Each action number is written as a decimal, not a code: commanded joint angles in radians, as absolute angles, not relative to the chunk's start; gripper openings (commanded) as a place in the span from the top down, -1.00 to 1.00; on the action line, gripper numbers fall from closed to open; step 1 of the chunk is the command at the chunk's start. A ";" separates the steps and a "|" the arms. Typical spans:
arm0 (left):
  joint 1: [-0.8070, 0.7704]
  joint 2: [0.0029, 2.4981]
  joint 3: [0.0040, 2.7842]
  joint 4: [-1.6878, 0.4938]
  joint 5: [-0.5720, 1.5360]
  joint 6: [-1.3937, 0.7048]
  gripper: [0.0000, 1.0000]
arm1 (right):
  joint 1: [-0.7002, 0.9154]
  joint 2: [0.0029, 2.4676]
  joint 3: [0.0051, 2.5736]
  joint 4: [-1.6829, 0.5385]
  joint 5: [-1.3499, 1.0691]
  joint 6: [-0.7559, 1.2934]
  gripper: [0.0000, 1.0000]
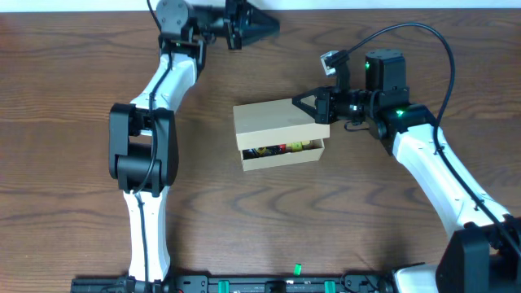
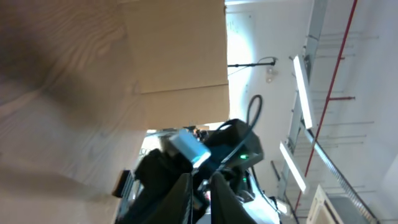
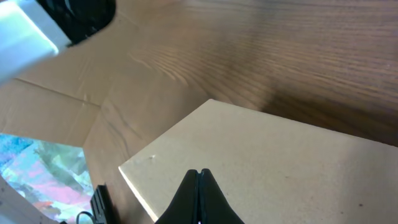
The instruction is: Pack container
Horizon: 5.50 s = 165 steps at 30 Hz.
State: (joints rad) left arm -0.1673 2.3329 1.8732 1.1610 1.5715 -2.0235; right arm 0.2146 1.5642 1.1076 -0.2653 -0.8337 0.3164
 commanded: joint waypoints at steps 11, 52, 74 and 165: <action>-0.234 2.335 1.913 1.119 1.582 -2.072 0.48 | 0.263 1.554 1.150 -0.292 -0.812 0.291 0.97; -0.180 2.335 1.912 1.179 1.581 -1.959 -0.92 | 0.475 1.652 1.184 -0.703 -0.364 0.155 0.97; -0.142 2.335 1.912 1.180 1.581 -1.959 -0.92 | 0.525 1.710 1.184 -0.648 -0.258 0.155 -0.99; 0.031 2.117 1.914 1.507 1.582 -1.471 -0.93 | -0.093 0.484 0.816 -1.045 -0.194 0.033 -0.98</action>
State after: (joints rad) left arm 0.0349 2.1887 1.8954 1.5345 1.5639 -1.6638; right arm -0.0830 0.4839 0.8223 -1.0431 -0.2005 0.0185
